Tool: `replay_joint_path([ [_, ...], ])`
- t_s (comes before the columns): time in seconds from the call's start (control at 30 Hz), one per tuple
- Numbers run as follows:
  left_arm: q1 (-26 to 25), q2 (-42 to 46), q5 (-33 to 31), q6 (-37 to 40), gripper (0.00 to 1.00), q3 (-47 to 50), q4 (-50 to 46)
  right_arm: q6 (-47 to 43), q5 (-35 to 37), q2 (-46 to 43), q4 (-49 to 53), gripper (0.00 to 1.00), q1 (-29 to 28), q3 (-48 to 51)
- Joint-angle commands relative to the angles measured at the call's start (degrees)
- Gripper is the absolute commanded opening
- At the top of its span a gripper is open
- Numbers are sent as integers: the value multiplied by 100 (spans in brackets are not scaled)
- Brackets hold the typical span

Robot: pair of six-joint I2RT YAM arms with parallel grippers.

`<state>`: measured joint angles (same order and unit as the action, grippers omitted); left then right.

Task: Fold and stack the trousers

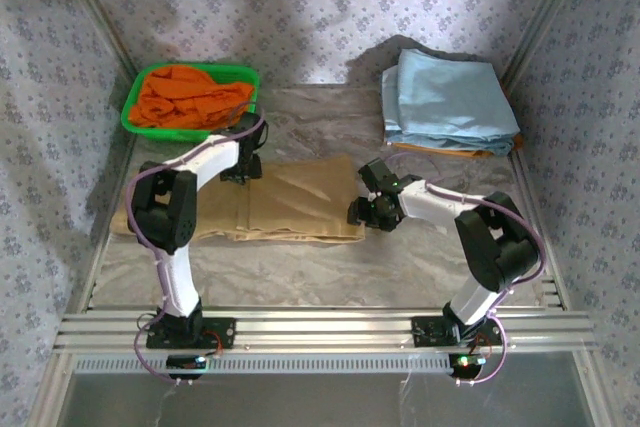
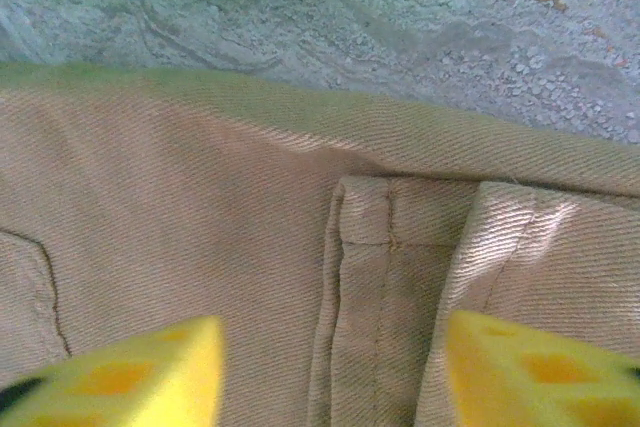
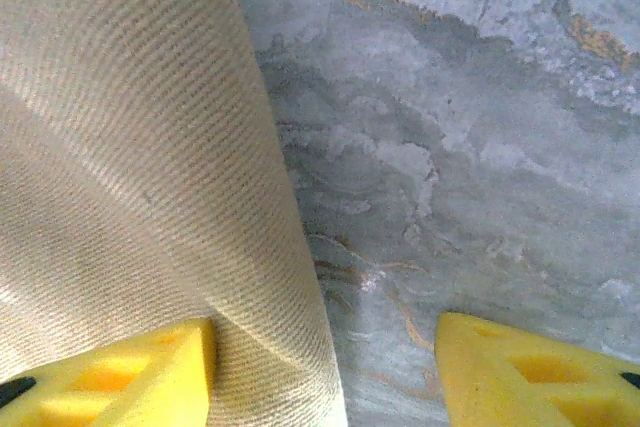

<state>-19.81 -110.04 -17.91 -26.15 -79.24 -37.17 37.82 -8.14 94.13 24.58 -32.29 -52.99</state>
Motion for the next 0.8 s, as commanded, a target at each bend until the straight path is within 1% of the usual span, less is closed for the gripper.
replay_joint_path([
  [0.0, -156, 699, 114, -10, 75, -85, -416, -128, 142, -333, 344, 62, -53, 17],
  [0.07, -295, 1157, 158, -246, 75, 255, -648, -133, 150, -453, 377, 62, -50, 45],
  [0.1, -366, 1350, 295, -355, 72, 488, -705, -133, 146, -499, 382, 62, -59, 51],
  [0.17, -558, 1715, 578, -528, 65, 1013, -721, -135, 144, -582, 381, 62, -75, 74],
  [0.23, -790, 2027, 624, -788, 53, 1548, -777, -130, 136, -623, 383, 62, -83, 95],
  [0.27, -870, 2166, 692, -923, 49, 1803, -751, -129, 135, -632, 377, 61, -85, 111],
  [0.33, -998, 2392, 787, -1098, 45, 2191, -676, -135, 111, -641, 369, 61, -94, 122],
  [0.4, -1038, 2532, 805, -1242, 45, 2491, -586, -134, 103, -649, 342, 61, -110, 140],
  [0.5, -1043, 2522, 1306, -1277, 44, 2841, -71, -133, 102, -650, 303, 61, -114, 201],
  [0.57, -1077, 2389, 1291, -1313, 42, 2953, 108, -135, 108, -653, 308, 61, -115, 250],
  [0.67, -1071, 2296, 1032, -1390, 25, 3070, 247, -134, 117, -722, 289, 61, -123, 348],
  [0.7, -1071, 2311, 995, -1401, 21, 3060, 237, -135, 134, -765, 286, 61, -119, 386],
  [0.77, -1073, 2384, 987, -1384, 18, 3038, 232, -134, 162, -837, 289, 61, -112, 468],
])
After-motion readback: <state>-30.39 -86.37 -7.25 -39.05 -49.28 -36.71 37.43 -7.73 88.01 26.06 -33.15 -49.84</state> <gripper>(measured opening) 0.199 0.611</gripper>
